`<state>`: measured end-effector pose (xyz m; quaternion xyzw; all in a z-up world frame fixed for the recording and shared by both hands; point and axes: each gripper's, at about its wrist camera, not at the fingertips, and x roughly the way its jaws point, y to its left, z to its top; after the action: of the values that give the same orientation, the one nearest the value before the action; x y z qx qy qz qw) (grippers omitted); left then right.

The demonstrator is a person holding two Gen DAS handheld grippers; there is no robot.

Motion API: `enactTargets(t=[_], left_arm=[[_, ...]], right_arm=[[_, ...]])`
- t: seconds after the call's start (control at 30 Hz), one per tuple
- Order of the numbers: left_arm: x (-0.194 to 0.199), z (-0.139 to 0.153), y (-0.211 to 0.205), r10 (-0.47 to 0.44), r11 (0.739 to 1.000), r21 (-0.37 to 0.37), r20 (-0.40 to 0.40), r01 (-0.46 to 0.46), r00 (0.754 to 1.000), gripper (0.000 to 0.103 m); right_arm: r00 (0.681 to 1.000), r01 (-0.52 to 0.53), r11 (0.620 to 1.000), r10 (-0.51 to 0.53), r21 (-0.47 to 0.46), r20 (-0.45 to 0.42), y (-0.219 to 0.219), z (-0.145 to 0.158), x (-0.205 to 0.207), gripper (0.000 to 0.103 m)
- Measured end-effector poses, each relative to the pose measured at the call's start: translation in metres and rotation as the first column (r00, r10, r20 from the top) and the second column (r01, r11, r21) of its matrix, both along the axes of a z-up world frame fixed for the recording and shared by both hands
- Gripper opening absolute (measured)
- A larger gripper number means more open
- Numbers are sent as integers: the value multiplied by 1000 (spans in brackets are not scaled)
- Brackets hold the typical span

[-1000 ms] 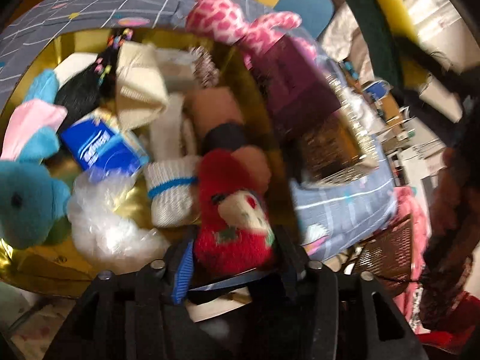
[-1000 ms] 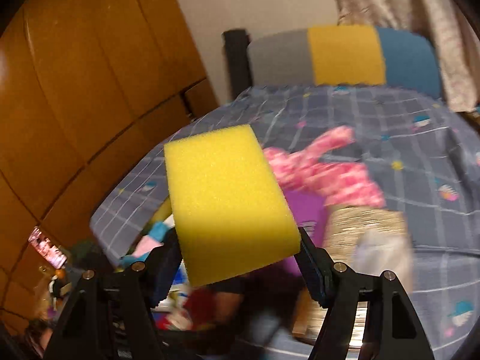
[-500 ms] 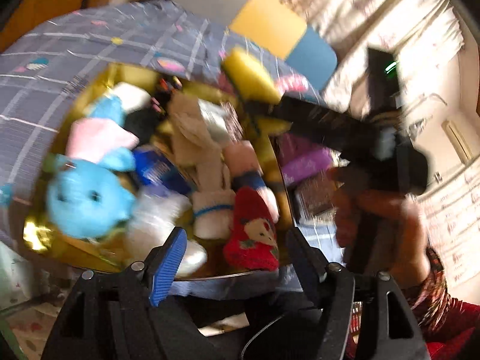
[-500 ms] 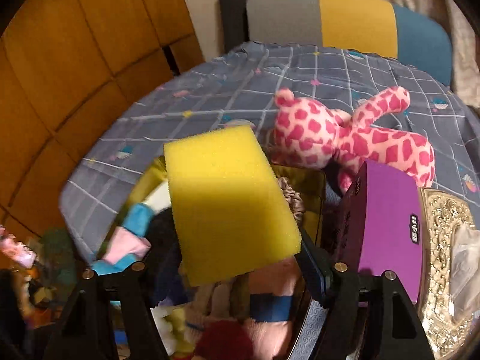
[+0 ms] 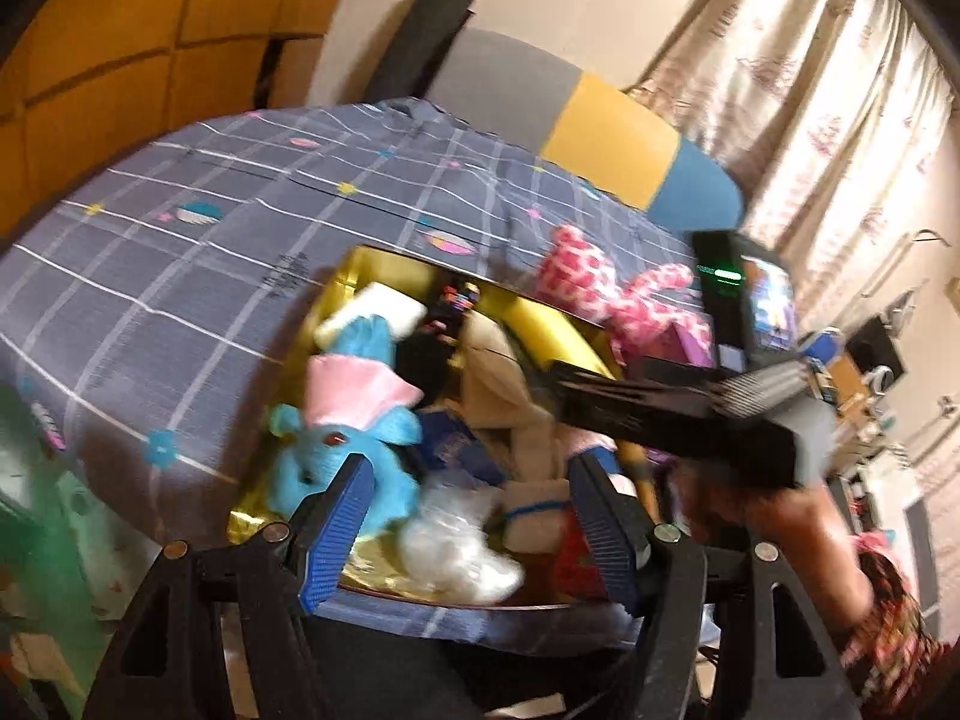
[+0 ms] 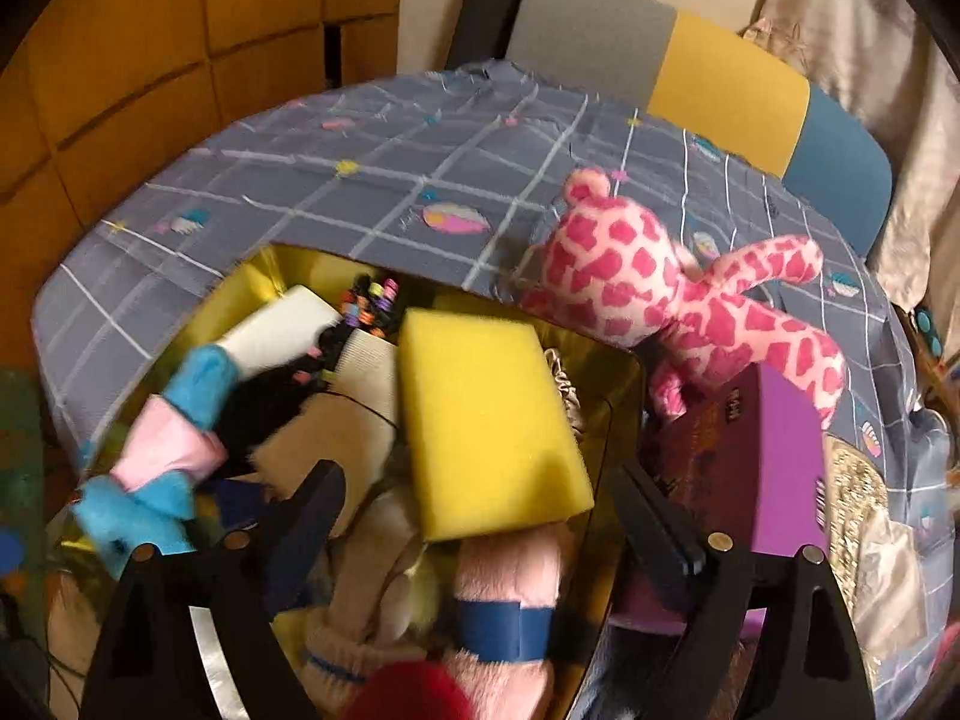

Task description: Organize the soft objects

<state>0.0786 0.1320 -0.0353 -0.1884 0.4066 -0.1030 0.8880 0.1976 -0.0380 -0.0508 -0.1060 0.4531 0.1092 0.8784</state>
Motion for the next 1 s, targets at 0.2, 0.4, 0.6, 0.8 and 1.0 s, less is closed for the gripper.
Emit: enactTargets(t=[0.2, 0.4, 0.6, 0.8, 1.0], left_arm=[[5, 7, 1, 65, 995, 81, 17, -66, 998, 68], [3, 26, -13, 79, 987, 134, 68, -88, 995, 69], [-6, 44, -30, 81, 976, 192, 111, -102, 990, 70], [-17, 50, -34, 104, 975, 188, 101, -122, 989, 70], [-29, 47, -30, 124, 972, 189, 86, -138, 989, 70]], right_arm=[[992, 21, 996, -32, 90, 120, -15, 34, -44, 103], [989, 95, 983, -111, 155, 97, -31, 46, -74, 103], [984, 153, 975, -165, 161, 66, -39, 48, -94, 103], [974, 193, 967, -209, 168, 83, -47, 54, -113, 103], [961, 250, 957, -264, 146, 83, -53, 52, -130, 103]])
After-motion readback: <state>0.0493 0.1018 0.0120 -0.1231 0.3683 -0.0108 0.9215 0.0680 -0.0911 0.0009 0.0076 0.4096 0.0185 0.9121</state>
